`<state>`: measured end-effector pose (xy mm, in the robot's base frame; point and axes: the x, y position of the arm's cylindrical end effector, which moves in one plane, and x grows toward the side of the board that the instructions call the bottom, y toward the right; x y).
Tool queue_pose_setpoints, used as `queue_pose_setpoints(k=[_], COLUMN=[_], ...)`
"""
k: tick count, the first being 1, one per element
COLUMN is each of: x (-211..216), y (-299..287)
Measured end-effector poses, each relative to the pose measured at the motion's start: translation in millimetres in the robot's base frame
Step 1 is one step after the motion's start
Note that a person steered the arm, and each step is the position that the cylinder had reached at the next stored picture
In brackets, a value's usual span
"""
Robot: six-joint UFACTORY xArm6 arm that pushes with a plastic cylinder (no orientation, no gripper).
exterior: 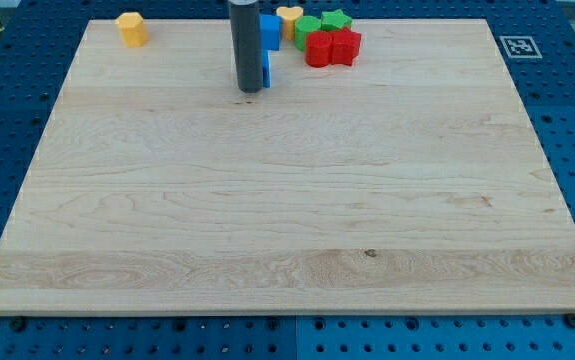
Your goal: Push the blue triangle into group of blocks
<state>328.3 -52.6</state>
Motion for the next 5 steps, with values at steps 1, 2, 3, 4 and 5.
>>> queue_pose_setpoints(k=[1,2,3,4,5], x=[-2.2,-2.3,-2.3,-16.6,-34.3], y=[-2.7,-11.7,-11.7,-15.6,-19.2])
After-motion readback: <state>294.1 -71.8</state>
